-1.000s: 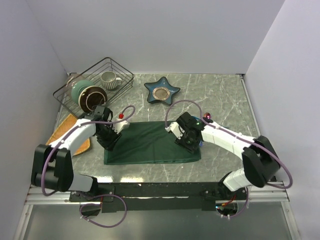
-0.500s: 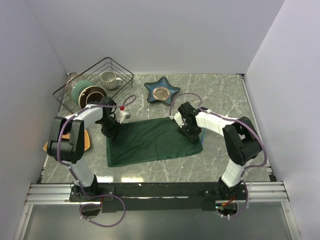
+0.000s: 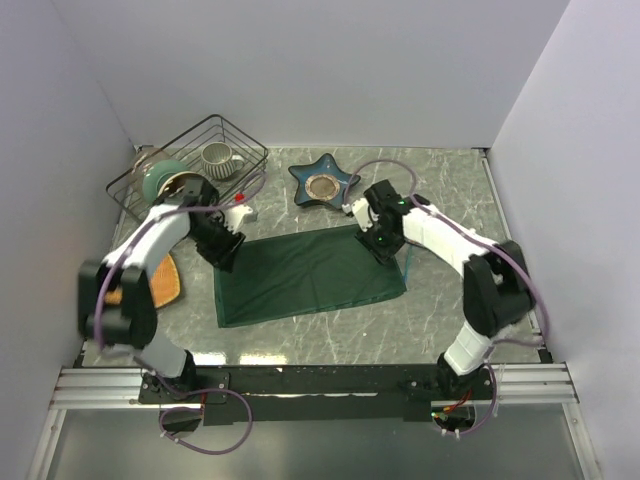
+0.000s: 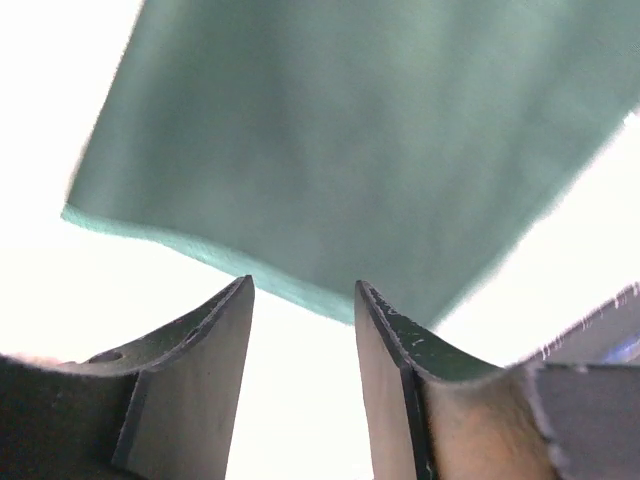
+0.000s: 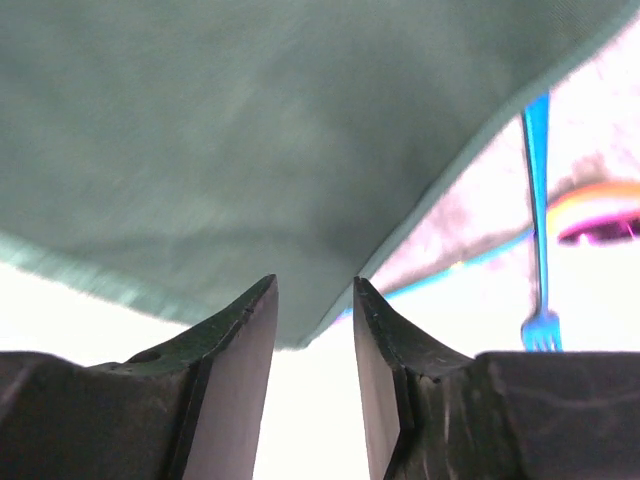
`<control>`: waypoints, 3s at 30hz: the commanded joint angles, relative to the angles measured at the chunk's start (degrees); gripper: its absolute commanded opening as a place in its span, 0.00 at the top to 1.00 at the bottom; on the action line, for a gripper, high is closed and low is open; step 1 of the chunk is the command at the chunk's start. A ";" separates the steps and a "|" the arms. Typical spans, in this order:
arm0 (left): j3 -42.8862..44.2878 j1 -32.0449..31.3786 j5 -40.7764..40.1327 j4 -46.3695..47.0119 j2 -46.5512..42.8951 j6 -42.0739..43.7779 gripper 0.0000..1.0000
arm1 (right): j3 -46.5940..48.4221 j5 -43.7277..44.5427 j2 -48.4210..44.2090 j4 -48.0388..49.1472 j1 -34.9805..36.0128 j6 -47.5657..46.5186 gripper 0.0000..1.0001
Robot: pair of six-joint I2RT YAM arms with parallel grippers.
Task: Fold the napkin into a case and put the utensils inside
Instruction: Smooth out the rectangle-folded napkin at the center of the board.
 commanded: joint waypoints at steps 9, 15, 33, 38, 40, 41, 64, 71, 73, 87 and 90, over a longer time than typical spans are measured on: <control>-25.74 -12.25 -7.10 -2.65 -31.19 12.01 0.48 | -12.82 -2.43 -14.81 -7.95 -2.24 4.37 0.53; -28.30 -18.32 -9.65 -0.45 -32.25 10.06 0.48 | -13.09 -2.34 -12.09 -7.69 -6.99 6.48 0.52; -28.92 -23.61 -11.77 0.61 -29.88 9.53 0.53 | -7.11 -7.44 0.75 -6.02 -11.65 9.12 0.58; -28.65 -23.52 -12.12 0.35 -29.61 10.41 0.56 | -6.23 -8.41 1.72 -6.28 -11.92 9.03 0.67; -28.30 -23.61 -12.47 0.17 -29.09 10.85 0.56 | -5.97 -8.58 1.63 -6.55 -11.91 8.95 0.70; -28.21 -23.61 -12.56 0.00 -28.91 11.20 0.57 | -5.97 -8.93 1.63 -6.55 -12.00 8.86 0.73; -26.72 -24.75 -11.94 -2.03 -26.01 12.96 0.62 | -3.16 -12.71 -2.41 -10.68 -11.83 9.12 1.00; -27.33 -28.52 -15.37 -0.18 -22.85 10.15 0.64 | -2.89 -12.72 -2.50 -10.85 -11.92 9.12 1.00; -27.16 -29.67 -16.16 -0.36 -21.62 9.53 0.65 | -2.98 -12.63 -2.50 -10.85 -11.92 9.03 1.00; -26.72 -32.83 -21.77 1.13 -14.76 4.70 0.74 | -2.19 -12.45 -1.62 -11.03 -11.91 8.86 1.00; -27.24 -33.19 -22.67 2.10 -14.06 4.35 0.80 | -2.28 -12.45 -1.53 -11.12 -11.83 8.86 1.00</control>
